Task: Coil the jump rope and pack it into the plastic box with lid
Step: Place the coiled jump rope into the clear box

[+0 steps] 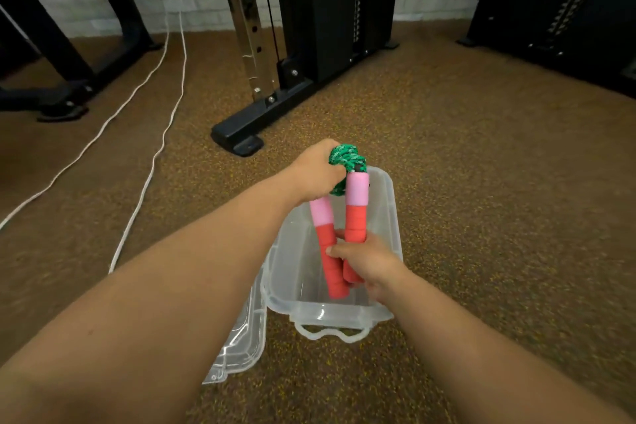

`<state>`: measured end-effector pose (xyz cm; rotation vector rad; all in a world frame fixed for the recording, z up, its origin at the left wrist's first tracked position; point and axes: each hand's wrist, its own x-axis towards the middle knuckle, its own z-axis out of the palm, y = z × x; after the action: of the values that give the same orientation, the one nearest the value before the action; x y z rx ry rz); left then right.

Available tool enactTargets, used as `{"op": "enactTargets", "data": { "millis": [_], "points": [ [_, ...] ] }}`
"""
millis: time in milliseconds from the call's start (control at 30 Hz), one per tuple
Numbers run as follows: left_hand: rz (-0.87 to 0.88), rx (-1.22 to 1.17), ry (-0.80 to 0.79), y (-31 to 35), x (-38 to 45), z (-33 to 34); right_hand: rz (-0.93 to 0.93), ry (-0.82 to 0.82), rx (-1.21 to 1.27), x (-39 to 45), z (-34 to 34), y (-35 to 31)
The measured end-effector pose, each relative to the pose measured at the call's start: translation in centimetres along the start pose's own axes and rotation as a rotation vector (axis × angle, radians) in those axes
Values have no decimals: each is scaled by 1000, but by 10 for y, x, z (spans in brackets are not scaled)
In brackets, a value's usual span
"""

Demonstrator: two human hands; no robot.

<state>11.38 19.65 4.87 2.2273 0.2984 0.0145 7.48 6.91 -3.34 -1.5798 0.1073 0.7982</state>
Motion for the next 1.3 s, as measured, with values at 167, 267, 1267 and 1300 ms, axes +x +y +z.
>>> {"op": "enactTargets", "data": {
  "millis": [167, 267, 1267, 1300],
  "points": [
    [-70, 123, -109, -24, 6, 18, 110, 51, -153, 6, 3, 5],
    [-96, 177, -142, -38, 10, 24, 125, 98, -247, 9, 8, 7],
    [-236, 358, -107, -96, 18, 81, -53, 78, -1235, 17, 11, 5],
    [-256, 394, -145, -95, 18, 81, -113, 82, -1259, 12, 11, 2]
  ]
}}
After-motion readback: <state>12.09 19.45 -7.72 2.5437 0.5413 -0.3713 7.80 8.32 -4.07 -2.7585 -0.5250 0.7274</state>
